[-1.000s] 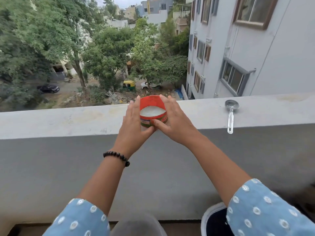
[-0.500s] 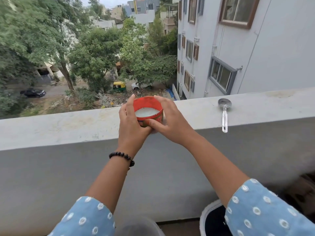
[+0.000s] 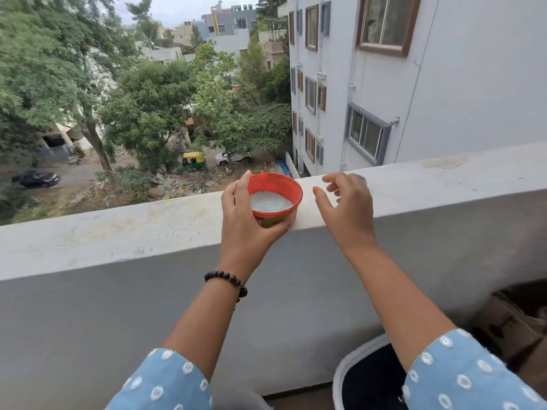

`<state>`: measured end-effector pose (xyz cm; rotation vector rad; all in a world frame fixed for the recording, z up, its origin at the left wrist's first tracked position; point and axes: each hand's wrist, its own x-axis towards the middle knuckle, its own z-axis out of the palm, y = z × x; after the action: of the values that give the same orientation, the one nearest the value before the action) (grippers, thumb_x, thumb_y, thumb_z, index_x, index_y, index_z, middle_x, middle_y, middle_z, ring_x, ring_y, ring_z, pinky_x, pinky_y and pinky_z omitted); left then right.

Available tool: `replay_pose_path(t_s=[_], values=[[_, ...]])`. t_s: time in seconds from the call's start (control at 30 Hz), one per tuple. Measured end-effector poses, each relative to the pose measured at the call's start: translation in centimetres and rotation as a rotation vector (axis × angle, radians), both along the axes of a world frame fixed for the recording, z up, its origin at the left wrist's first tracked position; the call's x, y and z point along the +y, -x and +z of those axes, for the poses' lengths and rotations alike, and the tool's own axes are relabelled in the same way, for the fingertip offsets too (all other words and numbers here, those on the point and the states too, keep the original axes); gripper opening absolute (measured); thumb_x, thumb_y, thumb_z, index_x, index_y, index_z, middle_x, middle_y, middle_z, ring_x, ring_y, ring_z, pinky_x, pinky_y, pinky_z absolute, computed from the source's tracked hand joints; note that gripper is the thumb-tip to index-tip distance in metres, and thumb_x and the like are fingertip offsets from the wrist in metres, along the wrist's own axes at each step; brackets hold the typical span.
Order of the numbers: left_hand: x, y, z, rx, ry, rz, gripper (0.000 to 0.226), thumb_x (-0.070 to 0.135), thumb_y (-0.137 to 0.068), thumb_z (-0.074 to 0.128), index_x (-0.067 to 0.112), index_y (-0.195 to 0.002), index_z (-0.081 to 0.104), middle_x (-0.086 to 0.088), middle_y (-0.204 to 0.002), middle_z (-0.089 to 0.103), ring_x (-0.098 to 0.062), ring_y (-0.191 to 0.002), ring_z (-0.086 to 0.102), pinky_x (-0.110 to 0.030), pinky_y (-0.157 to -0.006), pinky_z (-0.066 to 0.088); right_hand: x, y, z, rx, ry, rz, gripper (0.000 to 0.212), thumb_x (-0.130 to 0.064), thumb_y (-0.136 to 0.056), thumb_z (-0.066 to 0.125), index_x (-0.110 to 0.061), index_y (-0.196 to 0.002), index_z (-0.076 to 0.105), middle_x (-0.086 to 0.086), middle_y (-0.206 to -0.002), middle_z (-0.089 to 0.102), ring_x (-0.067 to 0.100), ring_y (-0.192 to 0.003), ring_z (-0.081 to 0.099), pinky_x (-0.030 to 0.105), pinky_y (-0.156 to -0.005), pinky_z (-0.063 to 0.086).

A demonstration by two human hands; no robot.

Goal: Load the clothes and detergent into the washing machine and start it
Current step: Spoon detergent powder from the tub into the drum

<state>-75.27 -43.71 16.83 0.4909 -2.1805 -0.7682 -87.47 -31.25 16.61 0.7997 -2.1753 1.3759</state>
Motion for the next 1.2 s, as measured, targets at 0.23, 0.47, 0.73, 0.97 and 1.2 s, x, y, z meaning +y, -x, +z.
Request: replay_pose_path(t_s=[0.23,0.47,0.73,0.97,1.2], values=[[2.6,1.8,-0.1,-0.006,-0.011,-0.066,0.104,0.040,-0.067,0.086,0.018,-0.150,0.027,-0.005,-0.140,0.035,-0.009,-0.129,0.032,-0.015,-0.105,0.027,4.5,3.7,0.1,-0.152,-0.320,-0.228,0.045,-0.040,-0.078,0.076,-0.003,-0.100,0.063,0.016,-0.103,0.059,0.033,-0.101,0.052,0.035,-0.090,0.035],[3.6,2.6,-0.2,-0.014,-0.019,-0.084,0.103,0.039,-0.068,0.086,0.019,-0.150,0.026,-0.005,-0.142,0.035,-0.012,-0.132,0.032,-0.017,-0.105,0.027,5.1,3.8,1.1,-0.171,-0.428,-0.218,0.031,-0.032,-0.083,0.068,-0.002,-0.076,0.071,0.014,-0.083,0.070,0.032,-0.086,0.059,0.034,-0.084,0.038],[3.6,2.4,-0.6,-0.010,-0.003,-0.062,0.102,0.042,-0.067,0.086,0.020,-0.149,0.027,-0.004,-0.143,0.036,-0.011,-0.133,0.030,-0.012,-0.103,0.023,4.7,4.2,0.9,-0.294,-0.322,-0.165,0.018,-0.024,-0.080,0.071,-0.010,-0.069,0.068,0.004,-0.073,0.068,0.028,-0.081,0.063,0.028,-0.066,0.042],[3.3,0.8,-0.4,0.005,-0.014,-0.013,0.114,0.041,-0.065,0.087,0.019,-0.152,0.017,-0.003,-0.144,0.035,-0.012,-0.134,0.031,-0.012,-0.103,0.023,4.0,1.8,2.9,-0.323,0.026,0.090,0.021,-0.025,-0.083,0.074,-0.008,-0.073,0.068,0.001,-0.062,0.067,0.017,-0.060,0.064,0.030,-0.061,0.053],[3.7,-3.2,0.5,-0.024,-0.031,0.036,0.127,0.041,-0.064,0.087,0.016,-0.155,0.002,-0.002,-0.141,0.035,0.006,-0.120,0.027,0.009,-0.093,0.016,3.0,-2.4,5.2,-0.366,0.071,0.507,0.018,-0.018,-0.085,0.073,-0.004,-0.075,0.066,0.003,-0.054,0.063,0.005,-0.042,0.052,0.016,-0.044,0.043]])
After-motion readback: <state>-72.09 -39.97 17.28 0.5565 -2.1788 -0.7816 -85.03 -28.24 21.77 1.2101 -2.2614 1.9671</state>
